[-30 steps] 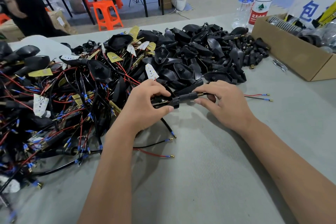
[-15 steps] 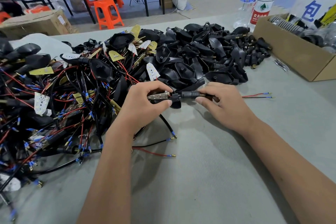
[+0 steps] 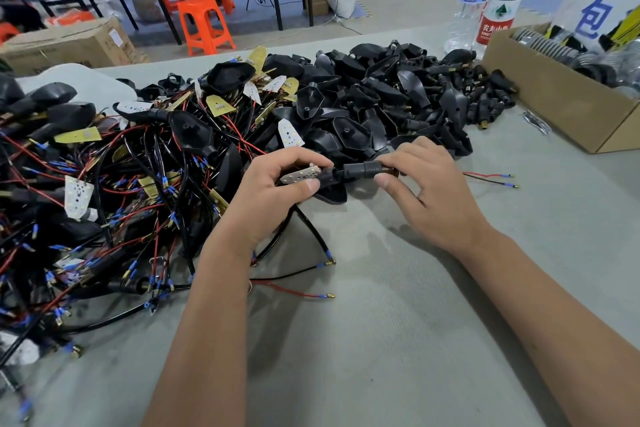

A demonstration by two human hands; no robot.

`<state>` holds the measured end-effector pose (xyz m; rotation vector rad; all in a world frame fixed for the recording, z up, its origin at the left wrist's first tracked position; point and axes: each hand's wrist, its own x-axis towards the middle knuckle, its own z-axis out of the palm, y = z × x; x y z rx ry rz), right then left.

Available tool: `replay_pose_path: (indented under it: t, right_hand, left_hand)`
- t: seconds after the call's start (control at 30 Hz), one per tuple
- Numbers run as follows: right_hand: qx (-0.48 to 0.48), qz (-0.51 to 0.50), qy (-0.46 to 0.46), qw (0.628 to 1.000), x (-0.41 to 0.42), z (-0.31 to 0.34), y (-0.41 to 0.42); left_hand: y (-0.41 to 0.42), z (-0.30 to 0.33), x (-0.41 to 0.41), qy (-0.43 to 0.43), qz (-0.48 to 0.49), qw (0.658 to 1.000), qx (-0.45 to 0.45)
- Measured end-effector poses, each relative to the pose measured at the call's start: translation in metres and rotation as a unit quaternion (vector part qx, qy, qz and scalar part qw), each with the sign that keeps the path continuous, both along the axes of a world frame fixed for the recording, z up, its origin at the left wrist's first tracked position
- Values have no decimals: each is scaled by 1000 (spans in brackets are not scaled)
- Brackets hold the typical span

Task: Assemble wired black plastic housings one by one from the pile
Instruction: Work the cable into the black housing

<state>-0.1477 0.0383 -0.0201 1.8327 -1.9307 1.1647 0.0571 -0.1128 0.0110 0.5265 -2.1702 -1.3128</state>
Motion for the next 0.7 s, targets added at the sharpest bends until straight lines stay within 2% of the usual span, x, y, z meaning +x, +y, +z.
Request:
replay_pose_path:
  t: [0.17,0.47,0.7]
  right_hand:
    - [-31,8,28,999,5,3,-1]
    - [-17,-7,24,1000,7,5,2]
    - [5,16,-54,998,15,5,3]
  left_hand:
    - [2,2,2,12,-14,999,27]
    - [-1,-4,-1,1,20,1000,-3]
    - [-3,-7,-3,-25,51,996,-66]
